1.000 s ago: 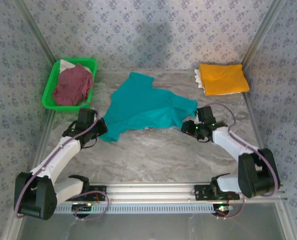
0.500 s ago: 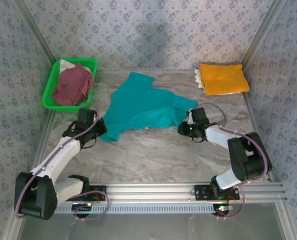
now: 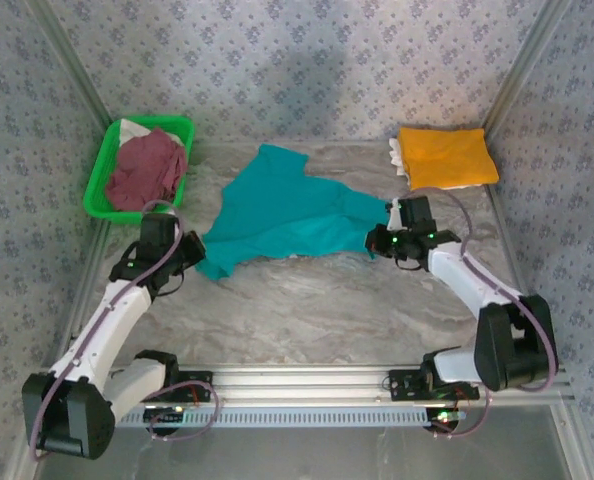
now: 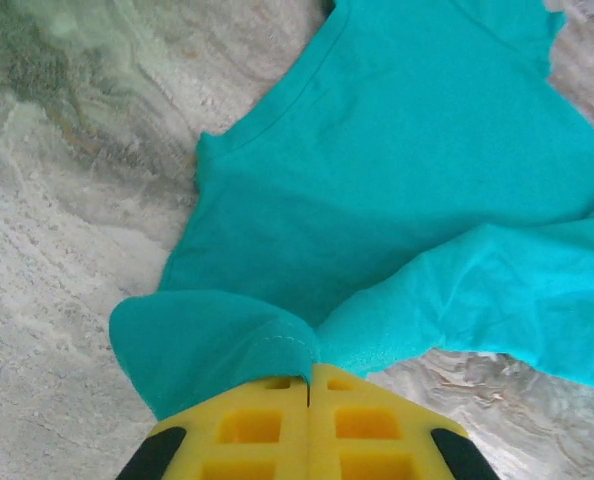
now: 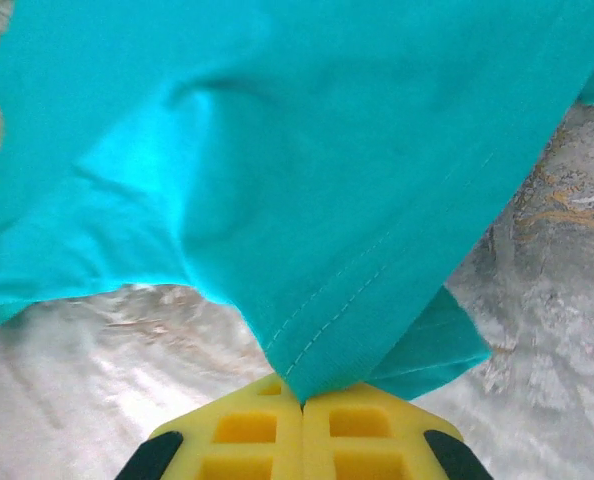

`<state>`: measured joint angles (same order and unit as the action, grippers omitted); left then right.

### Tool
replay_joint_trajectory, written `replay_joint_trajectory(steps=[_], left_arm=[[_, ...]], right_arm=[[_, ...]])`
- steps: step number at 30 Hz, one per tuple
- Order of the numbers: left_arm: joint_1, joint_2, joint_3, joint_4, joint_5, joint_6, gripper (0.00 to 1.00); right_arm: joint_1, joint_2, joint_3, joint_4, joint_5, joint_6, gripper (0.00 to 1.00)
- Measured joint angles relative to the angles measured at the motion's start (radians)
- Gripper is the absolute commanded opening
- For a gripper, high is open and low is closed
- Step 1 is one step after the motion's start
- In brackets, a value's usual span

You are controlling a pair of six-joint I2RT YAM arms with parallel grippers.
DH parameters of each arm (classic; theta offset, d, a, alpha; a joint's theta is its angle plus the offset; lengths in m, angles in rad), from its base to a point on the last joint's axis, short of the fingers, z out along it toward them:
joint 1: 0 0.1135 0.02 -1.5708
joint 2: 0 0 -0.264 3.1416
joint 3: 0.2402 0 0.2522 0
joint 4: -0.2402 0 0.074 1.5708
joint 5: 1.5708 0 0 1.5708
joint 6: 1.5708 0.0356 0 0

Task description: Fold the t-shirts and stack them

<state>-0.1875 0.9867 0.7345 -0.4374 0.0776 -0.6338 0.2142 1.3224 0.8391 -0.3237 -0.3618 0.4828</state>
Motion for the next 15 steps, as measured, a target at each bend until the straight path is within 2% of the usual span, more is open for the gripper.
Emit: replay_joint_trajectory(steps=[7, 15], left_arm=[[0.051, -0.037, 0.084, -0.105, 0.033, 0.003, 0.00], [0.063, -0.104, 0.128, -0.250, 0.068, 0.015, 0.00]], right_arm=[[-0.090, -0.089, 0.093, -0.236, -0.131, 0.053, 0.00], [-0.104, -0.232, 0.116, -0.433, -0.158, 0.071, 0.02]])
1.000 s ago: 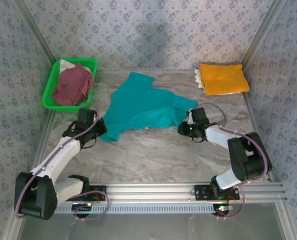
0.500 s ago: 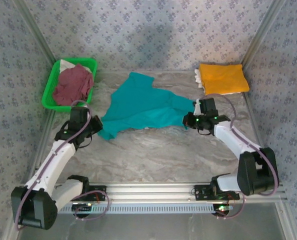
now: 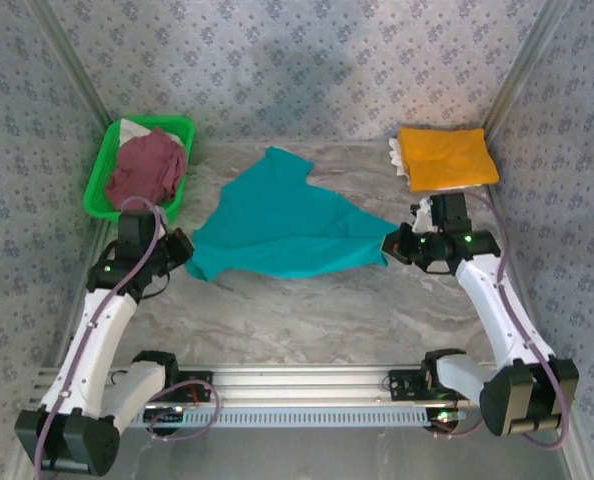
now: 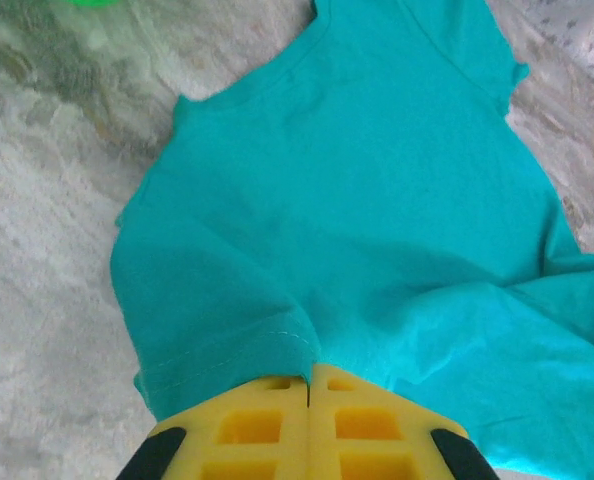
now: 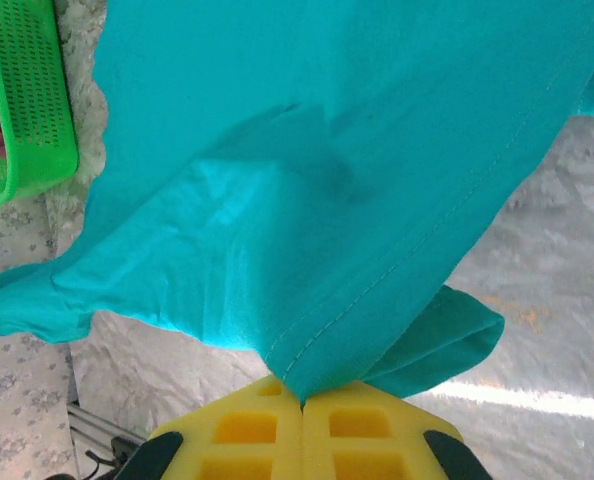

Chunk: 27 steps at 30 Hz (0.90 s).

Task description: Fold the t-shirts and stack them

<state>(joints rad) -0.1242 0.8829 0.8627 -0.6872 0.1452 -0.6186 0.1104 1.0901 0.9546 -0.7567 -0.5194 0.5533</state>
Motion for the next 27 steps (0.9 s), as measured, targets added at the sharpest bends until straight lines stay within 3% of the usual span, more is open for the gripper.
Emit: replay_joint_trajectory(steps=[4, 6, 7, 8, 9, 11, 12, 14, 18, 22, 27], left_arm=[[0.000, -0.052, -0.030, -0.074, -0.007, 0.000, 0.00], [0.005, -0.095, -0.054, -0.106, -0.015, 0.000, 0.00], [0.010, -0.115, -0.063, -0.120, -0.023, 0.000, 0.00], [0.014, -0.135, -0.068, -0.132, -0.030, -0.001, 0.00], [0.019, -0.148, -0.068, -0.138, -0.036, -0.001, 0.11], [0.026, -0.156, -0.068, -0.140, -0.045, 0.007, 0.35], [0.027, -0.156, -0.067, -0.139, -0.048, 0.005, 0.43], [0.032, -0.142, -0.066, -0.132, -0.053, 0.007, 0.51], [0.032, -0.071, -0.038, -0.095, -0.069, 0.006, 0.52], [0.010, 0.040, 0.010, 0.021, -0.065, 0.024, 0.44], [-0.163, 0.372, 0.213, 0.135, -0.116, 0.121, 0.33]], right_arm=[[0.000, -0.059, -0.133, -0.031, 0.005, 0.000, 0.03], [0.000, -0.079, -0.208, -0.059, 0.007, 0.003, 0.15], [0.001, -0.093, -0.232, -0.075, 0.007, 0.012, 0.27], [0.001, -0.111, -0.245, -0.095, 0.006, 0.015, 0.27], [0.001, -0.129, -0.245, -0.108, 0.008, 0.014, 0.26], [0.000, -0.169, -0.232, -0.125, 0.015, 0.014, 0.38], [-0.003, -0.177, -0.220, -0.133, 0.028, 0.015, 0.39], [-0.020, -0.170, -0.185, -0.137, 0.055, 0.000, 0.34], [-0.059, -0.076, -0.127, -0.072, 0.115, -0.002, 0.32], [-0.037, 0.150, -0.033, 0.019, 0.233, -0.029, 0.14], [0.036, 0.463, 0.142, 0.113, 0.362, -0.056, 0.07]])
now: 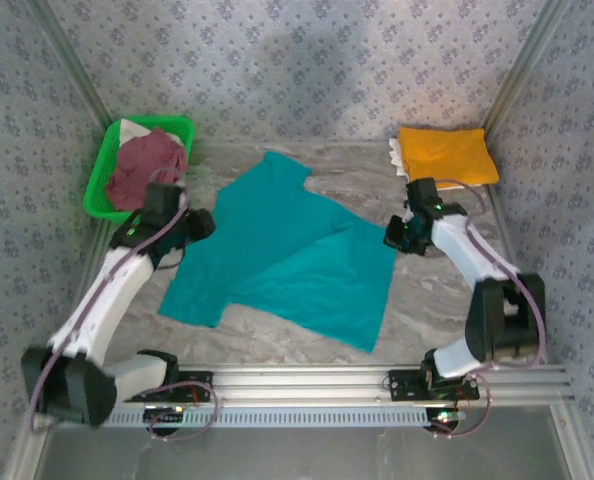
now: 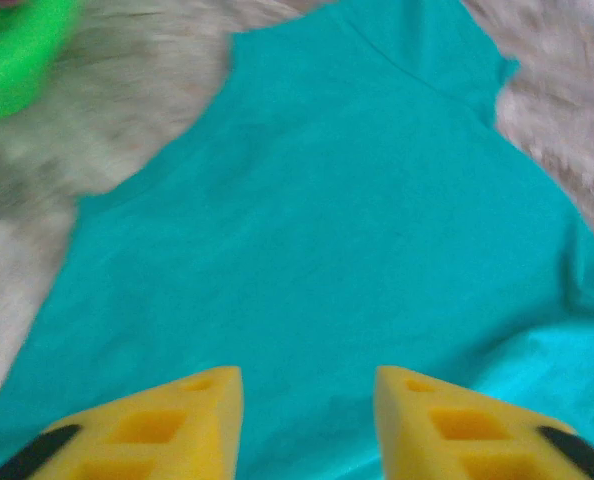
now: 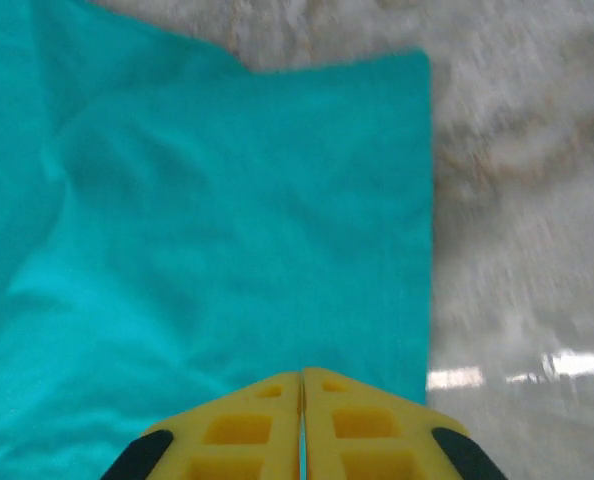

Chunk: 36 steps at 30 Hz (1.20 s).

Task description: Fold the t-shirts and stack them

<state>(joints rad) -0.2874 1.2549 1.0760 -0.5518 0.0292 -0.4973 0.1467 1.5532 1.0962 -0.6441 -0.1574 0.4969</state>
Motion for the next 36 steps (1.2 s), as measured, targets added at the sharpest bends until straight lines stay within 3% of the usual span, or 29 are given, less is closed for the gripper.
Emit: replay_joint_trajectory(steps=[3, 8, 11, 21, 26, 31, 36], left_arm=[[-0.072, 0.219, 0.134, 0.061, -0.004, 0.058, 0.28], [-0.108, 0.553, 0.379, 0.090, 0.003, 0.122, 0.17], [-0.107, 0.708, 0.517, 0.088, 0.003, 0.139, 0.09], [-0.034, 1.069, 0.826, 0.054, 0.064, 0.096, 0.08], [0.020, 1.139, 0.888, 0.015, 0.077, 0.070, 0.06], [0.074, 1.120, 0.843, 0.037, 0.087, 0.014, 0.00], [0.127, 1.030, 0.692, 0.090, 0.079, -0.038, 0.00]], right_arm=[[0.014, 0.163, 0.099, 0.030, 0.040, -0.017, 0.00], [0.020, 0.344, 0.188, 0.084, 0.067, -0.015, 0.00], [0.023, 0.393, 0.200, 0.097, 0.084, -0.014, 0.00], [0.023, 0.402, 0.193, 0.167, 0.091, 0.002, 0.01], [0.012, 0.351, 0.115, 0.203, 0.090, 0.015, 0.19], [-0.021, 0.290, 0.054, 0.171, 0.091, 0.014, 0.22], [-0.048, 0.246, 0.037, 0.133, 0.109, 0.006, 0.24]])
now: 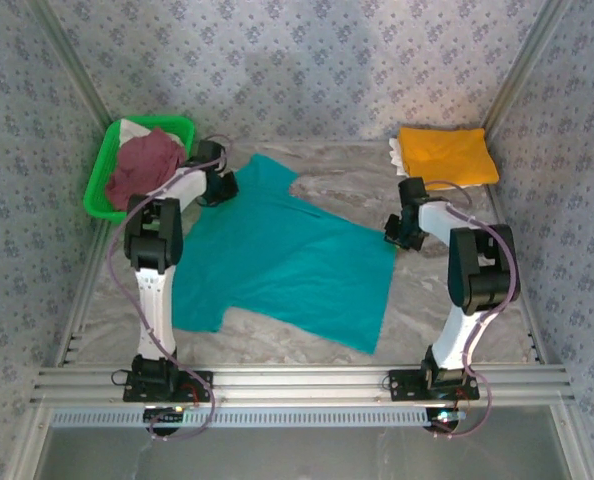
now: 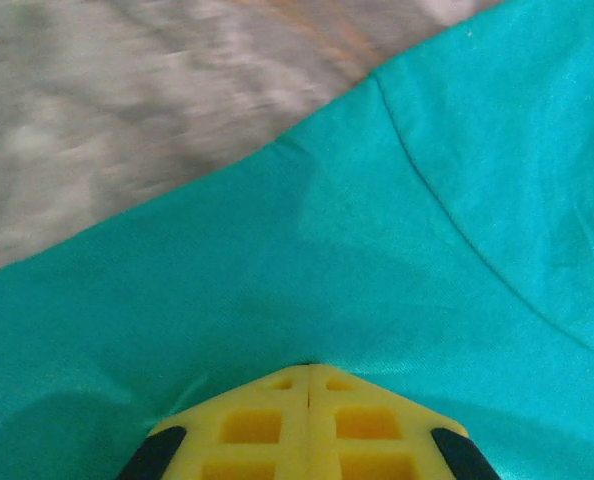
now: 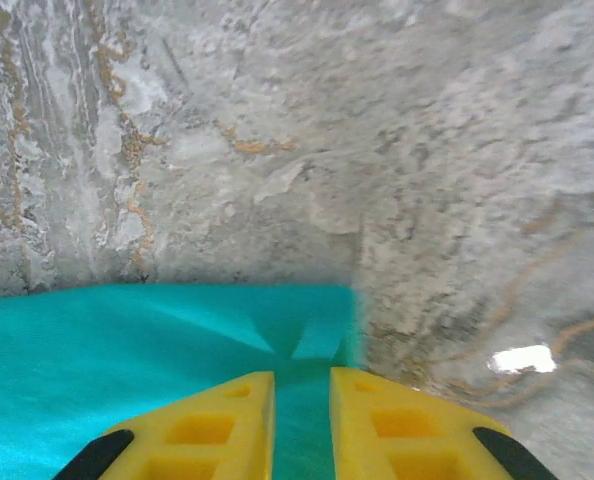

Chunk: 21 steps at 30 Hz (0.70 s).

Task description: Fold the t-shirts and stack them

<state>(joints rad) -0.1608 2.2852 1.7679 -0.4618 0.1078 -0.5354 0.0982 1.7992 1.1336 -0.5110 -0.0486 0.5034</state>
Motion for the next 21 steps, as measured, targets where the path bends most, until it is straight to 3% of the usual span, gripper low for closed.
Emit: replay_joint_trajectory(steps=[11, 14, 21], left_arm=[[-0.038, -0.004, -0.003, 0.009, -0.022, -0.008, 0.05], [-0.054, -0.001, 0.009, 0.006, -0.022, 0.002, 0.18], [-0.074, -0.071, -0.096, 0.061, -0.034, 0.003, 0.34]], right_arm=[[0.108, 0.035, 0.142, -0.042, 0.009, -0.009, 0.24], [0.116, 0.101, 0.177, -0.039, 0.004, -0.014, 0.24], [0.101, 0.209, 0.253, -0.051, -0.011, -0.013, 0.24]])
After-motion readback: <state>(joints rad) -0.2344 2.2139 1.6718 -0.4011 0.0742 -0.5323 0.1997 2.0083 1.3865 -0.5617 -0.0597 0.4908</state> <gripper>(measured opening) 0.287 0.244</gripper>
